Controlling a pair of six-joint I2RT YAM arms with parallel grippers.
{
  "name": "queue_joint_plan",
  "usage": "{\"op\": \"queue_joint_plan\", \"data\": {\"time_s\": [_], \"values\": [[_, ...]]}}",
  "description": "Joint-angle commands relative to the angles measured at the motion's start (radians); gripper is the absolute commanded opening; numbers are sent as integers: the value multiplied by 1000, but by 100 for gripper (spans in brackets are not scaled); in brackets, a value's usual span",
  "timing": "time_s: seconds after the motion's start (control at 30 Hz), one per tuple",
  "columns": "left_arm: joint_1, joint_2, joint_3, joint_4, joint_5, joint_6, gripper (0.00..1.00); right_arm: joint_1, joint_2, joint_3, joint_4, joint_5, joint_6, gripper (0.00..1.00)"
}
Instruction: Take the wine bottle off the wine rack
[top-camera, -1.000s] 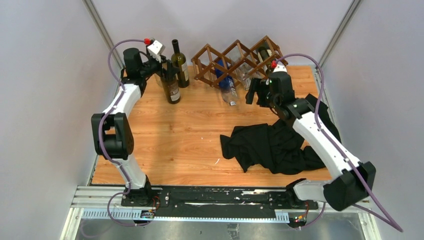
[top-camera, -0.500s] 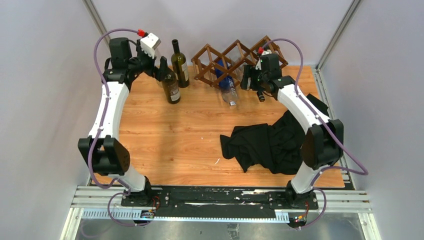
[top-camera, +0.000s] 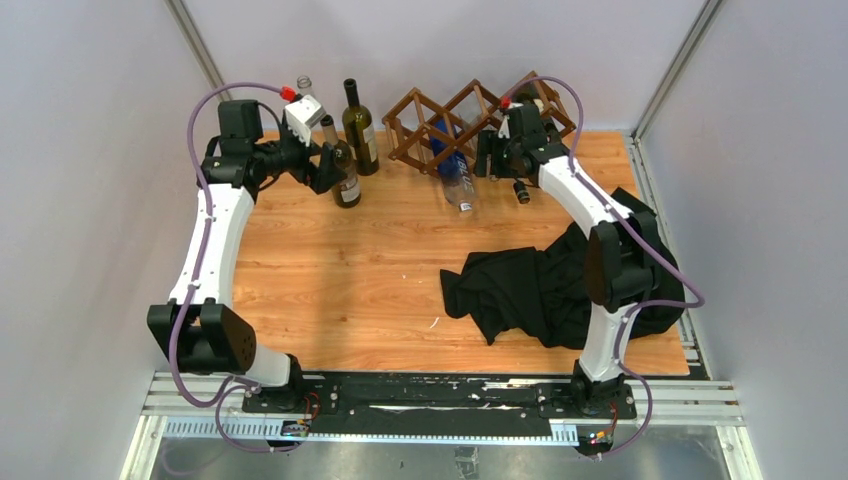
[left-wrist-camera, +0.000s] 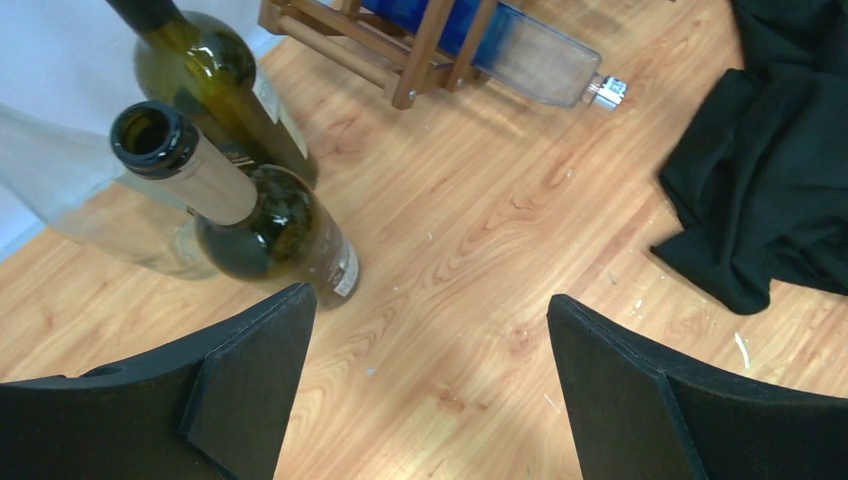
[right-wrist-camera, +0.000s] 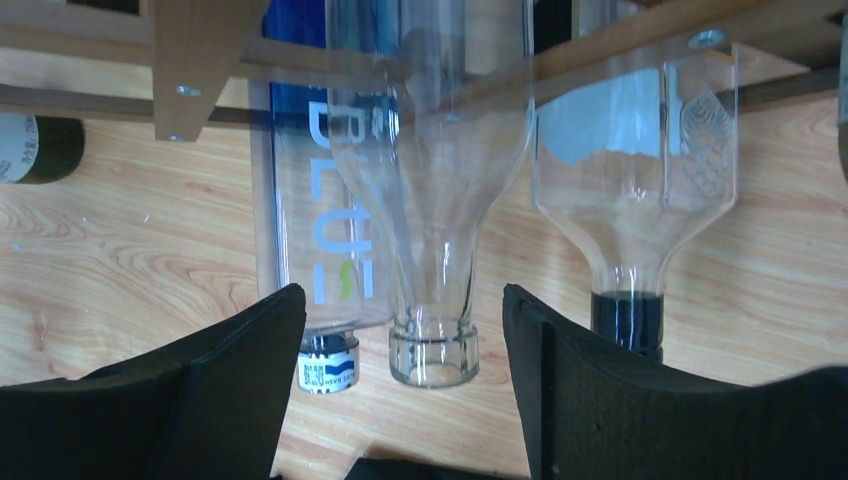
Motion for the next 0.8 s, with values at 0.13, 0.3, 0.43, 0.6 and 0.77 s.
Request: {"op": "queue_joint_plan", "data": {"time_s": [0.13,0.3,0.43,0.6,0.77], "values": [[-3,-52,-51,-26,76,-6,89,-37,87,97,-4,-32,-31,75],[-11,-72,-69,-26,91,-10,88,-53,135,137,-2,-55,-9,70],[-19,-79,-65,-25,95,-12,87,-54,154,154,0,-91,10,58],[-26,-82,-56,-25,95,-16,87,-57,132,115,33,-89,54,27],[-26,-85,-62,-26,90,-15,86,-60,77,16,97,-51,110,0]]}}
